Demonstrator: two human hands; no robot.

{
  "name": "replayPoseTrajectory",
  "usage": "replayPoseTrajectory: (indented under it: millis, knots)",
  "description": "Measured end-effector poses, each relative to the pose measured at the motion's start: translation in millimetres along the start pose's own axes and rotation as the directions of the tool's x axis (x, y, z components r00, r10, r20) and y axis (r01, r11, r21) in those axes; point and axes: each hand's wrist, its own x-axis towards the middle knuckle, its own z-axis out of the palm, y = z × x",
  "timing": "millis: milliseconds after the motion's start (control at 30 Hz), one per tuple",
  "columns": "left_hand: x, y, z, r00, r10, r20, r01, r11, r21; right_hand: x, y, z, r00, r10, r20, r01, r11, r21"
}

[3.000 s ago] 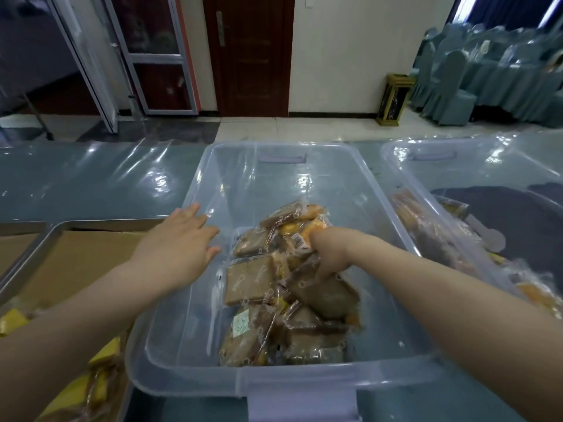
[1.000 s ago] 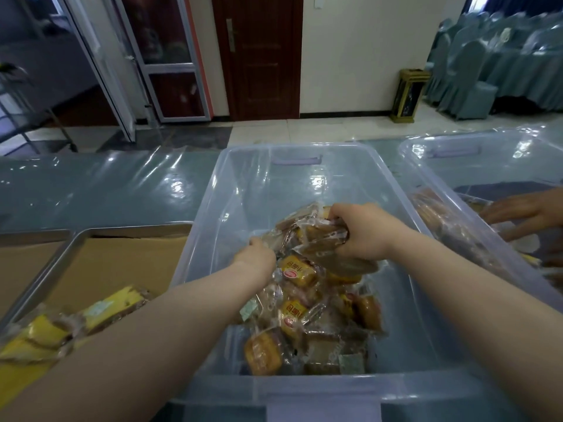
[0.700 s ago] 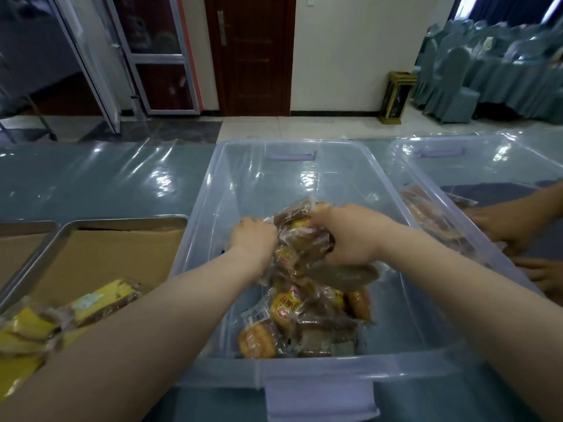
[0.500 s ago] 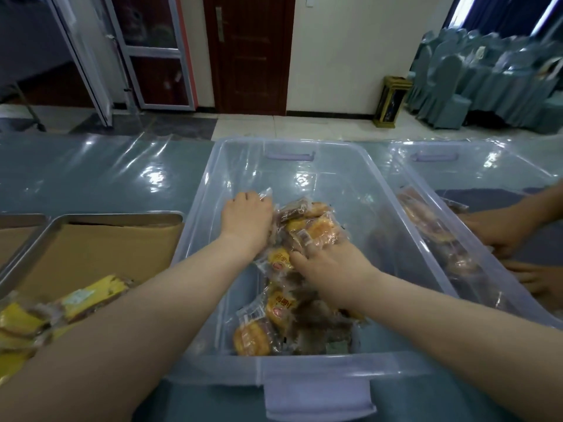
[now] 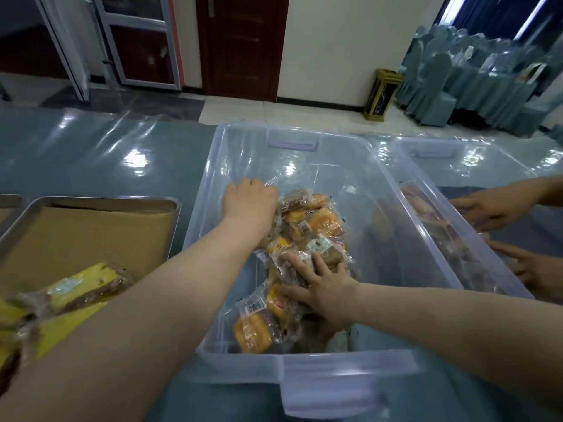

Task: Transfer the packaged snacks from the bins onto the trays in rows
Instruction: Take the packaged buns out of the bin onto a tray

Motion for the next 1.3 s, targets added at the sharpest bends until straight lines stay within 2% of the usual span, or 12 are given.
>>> replayPoseTrajectory:
  millis: [133, 333, 467, 600, 700, 933, 1033, 1100, 1300]
  knots:
    - [4.0, -1.4, 2.7, 1.000, -0.008, -0.010, 0.008, 1.000, -0.024, 14.8, -1.7, -1.5, 1.000, 0.017, 0.023, -0.018, 0.999, 0.028]
    - [2.4, -0.7, -0.6, 1.000, -0.019, 0.022, 0.019, 0.999, -0.031, 15.1, 2.5, -10.6, 0.999, -0.050, -0.020, 0.052, 0.986, 0.159]
    - [-0.8, -0.8, -1.0, 0.995, -0.052, 0.085, 0.055, 0.998, -0.027, 10.1, 4.4, -17.6, 0.999, 0.001, -0.038, 0.003, 0.995, 0.101]
    - [-3.3, 2.0, -0.2, 0.991, -0.057, 0.117, 0.056, 0.998, 0.010, 6.9, 5.7, -19.8, 0.997, 0.074, 0.007, -0.075, 0.997, 0.031]
    - [-5.0, 3.9, 1.3, 0.992, -0.040, 0.118, 0.037, 0.999, 0.028, 3.5, 9.5, -18.5, 0.997, 0.049, 0.056, -0.053, 0.996, 0.067]
    - [-6.5, 6.7, 2.0, 0.999, 0.009, 0.051, -0.015, 0.993, 0.119, 0.5, 11.9, -26.5, 0.998, -0.023, 0.056, 0.017, 0.994, 0.110]
    - [-9.2, 14.3, 1.4, 0.996, 0.080, -0.031, -0.073, 0.981, 0.180, 1.5, 17.0, -32.5, 1.000, 0.011, 0.015, -0.013, 0.989, 0.149]
    - [-11.1, 18.7, 2.1, 0.991, 0.104, -0.079, -0.087, 0.976, 0.199, -2.0, 22.5, -39.4, 0.997, 0.051, -0.065, -0.035, 0.974, 0.222]
    - [-10.0, 10.7, 0.5, 0.989, 0.065, -0.136, -0.036, 0.979, 0.203, -10.7, 39.1, -52.1, 0.958, 0.120, -0.261, -0.038, 0.954, 0.297]
